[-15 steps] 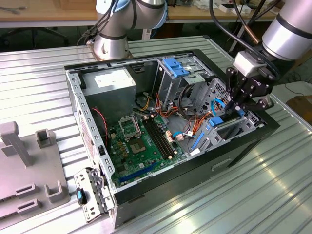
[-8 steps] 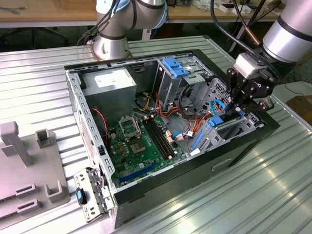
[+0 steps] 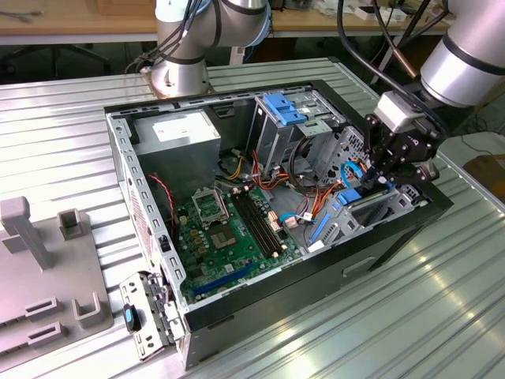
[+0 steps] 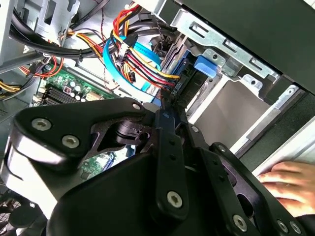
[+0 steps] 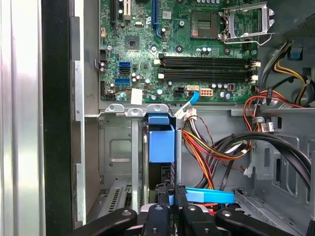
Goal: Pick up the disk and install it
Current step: 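Insert the second disk wire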
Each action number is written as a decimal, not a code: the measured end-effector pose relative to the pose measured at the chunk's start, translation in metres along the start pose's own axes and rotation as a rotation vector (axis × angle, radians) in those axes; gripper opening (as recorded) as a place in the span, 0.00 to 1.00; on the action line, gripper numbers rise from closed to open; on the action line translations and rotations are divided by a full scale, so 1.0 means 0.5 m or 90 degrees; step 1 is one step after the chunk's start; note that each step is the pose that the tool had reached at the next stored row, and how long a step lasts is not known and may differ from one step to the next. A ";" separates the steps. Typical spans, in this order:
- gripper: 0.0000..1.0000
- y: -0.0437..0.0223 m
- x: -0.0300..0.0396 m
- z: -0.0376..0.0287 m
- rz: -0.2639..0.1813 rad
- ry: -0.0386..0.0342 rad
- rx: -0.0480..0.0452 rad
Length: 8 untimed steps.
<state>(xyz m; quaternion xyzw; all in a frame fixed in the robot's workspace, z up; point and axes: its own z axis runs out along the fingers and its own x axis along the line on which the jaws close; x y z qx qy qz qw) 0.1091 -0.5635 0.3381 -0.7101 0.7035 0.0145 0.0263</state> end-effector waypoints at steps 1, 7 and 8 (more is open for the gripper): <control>0.17 0.000 0.000 -0.001 0.000 0.0000 0.0000; 0.22 -0.002 -0.002 -0.039 0.000 0.0006 -0.0001; 0.22 -0.002 -0.002 -0.039 0.000 0.0005 -0.0001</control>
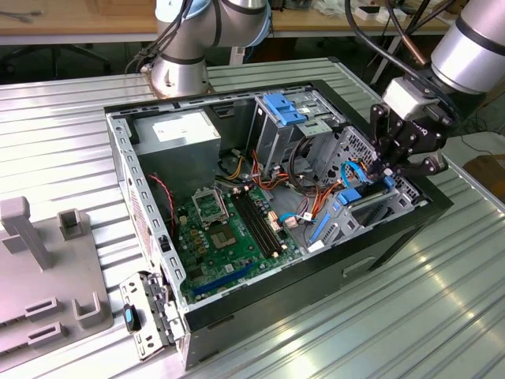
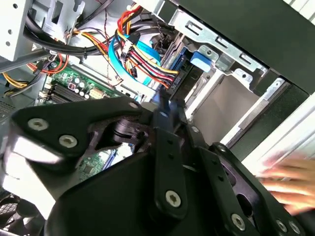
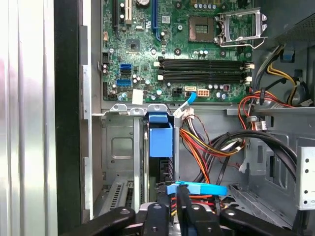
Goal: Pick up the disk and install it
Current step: 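Insert the second disk wire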
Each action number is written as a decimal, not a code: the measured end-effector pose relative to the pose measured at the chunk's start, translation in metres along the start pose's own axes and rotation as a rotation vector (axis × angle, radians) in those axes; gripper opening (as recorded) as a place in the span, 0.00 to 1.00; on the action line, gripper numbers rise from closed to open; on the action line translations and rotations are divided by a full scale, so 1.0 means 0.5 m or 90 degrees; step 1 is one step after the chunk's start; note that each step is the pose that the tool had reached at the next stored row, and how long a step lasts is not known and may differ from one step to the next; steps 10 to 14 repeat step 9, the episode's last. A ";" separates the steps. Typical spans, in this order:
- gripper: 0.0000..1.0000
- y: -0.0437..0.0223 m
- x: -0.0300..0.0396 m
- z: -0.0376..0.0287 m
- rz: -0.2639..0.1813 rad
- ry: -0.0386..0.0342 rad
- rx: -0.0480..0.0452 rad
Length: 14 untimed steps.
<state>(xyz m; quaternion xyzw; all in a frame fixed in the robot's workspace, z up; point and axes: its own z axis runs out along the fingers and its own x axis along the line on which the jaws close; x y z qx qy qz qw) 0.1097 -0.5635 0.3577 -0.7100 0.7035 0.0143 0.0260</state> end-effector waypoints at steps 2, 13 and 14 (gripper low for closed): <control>0.11 0.000 0.000 0.000 0.000 0.0001 0.0000; 0.11 0.000 0.000 -0.001 0.000 0.0002 0.0000; 0.11 0.000 0.000 -0.001 0.000 0.0002 0.0000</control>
